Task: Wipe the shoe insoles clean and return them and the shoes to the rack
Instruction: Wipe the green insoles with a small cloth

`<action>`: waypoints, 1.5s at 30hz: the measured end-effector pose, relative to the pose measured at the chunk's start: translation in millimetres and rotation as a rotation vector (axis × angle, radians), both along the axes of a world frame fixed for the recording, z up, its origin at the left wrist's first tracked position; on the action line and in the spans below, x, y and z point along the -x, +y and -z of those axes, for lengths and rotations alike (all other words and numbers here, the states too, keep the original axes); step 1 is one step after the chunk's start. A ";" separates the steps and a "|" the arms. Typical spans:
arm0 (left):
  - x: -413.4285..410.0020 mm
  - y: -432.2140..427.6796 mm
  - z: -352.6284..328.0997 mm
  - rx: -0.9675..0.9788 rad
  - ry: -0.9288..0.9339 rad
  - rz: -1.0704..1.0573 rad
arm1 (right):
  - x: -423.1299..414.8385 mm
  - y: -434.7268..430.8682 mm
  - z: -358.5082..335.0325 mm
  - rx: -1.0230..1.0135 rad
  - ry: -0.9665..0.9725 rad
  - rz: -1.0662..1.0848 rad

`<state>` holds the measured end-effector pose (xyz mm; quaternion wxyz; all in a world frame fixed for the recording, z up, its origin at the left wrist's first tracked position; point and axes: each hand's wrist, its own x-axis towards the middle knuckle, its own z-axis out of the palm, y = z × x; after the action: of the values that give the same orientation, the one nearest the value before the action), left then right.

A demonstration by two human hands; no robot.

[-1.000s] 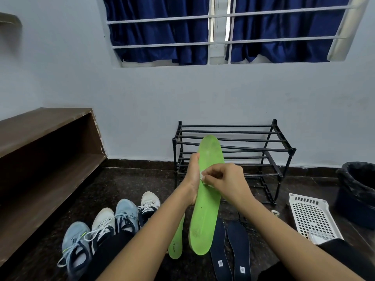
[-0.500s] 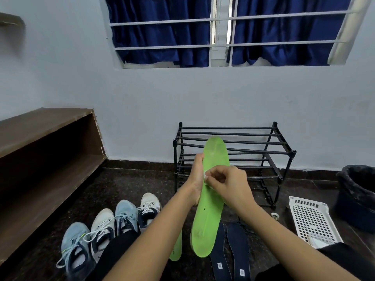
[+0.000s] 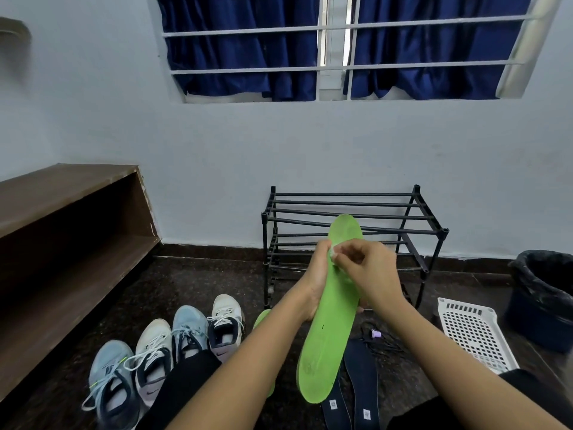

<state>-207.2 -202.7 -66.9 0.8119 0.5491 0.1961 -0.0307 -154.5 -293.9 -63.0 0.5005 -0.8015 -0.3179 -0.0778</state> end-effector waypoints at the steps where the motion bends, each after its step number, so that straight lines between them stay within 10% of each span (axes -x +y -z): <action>1: 0.0 2.5 0.3 0.015 -0.004 -0.028 | 4.2 1.0 1.6 0.015 -0.003 -0.017; 45: -1.2 13.7 3.7 0.061 -0.039 -0.190 | 7.9 7.3 -2.7 0.056 0.097 -0.272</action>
<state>-206.0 -189.0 -70.5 0.8311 0.5036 0.2301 0.0512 -162.3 -286.6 -60.3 0.4986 -0.7673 -0.4013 0.0384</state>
